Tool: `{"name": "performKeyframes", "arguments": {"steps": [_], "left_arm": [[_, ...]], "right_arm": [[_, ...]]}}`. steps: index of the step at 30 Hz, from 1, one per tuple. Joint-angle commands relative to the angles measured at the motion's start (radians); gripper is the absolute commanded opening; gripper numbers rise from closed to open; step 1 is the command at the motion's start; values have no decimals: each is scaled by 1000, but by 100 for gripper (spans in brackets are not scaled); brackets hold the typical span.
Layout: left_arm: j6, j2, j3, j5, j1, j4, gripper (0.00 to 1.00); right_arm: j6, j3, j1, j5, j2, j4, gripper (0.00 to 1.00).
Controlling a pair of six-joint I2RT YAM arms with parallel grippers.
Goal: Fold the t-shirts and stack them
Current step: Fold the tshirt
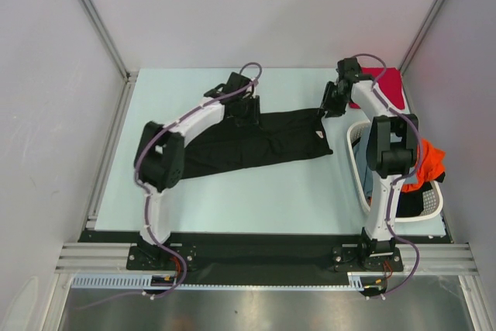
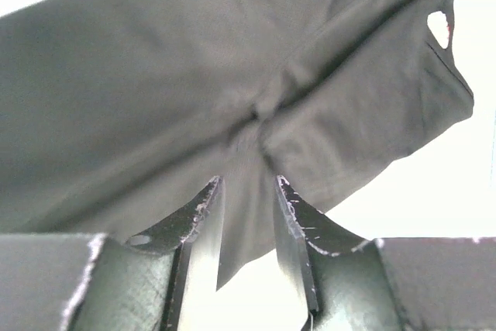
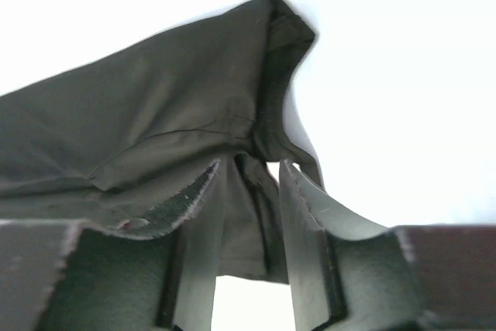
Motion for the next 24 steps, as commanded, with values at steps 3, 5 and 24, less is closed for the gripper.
{"name": "performKeyframes", "arguments": {"steps": [3,5,24], "left_arm": [[87,-393,-146,-269,32,-139,38],[57,-498,-309,-297,80,-153,38],[-147,-1124,-910,-196,289,-174,40]], "right_arm": [[-36,1,59,204,-193,-108,43],[36,-136,68,171,-264,-57,47],[642,-881,163,399,-660,359,51]]}}
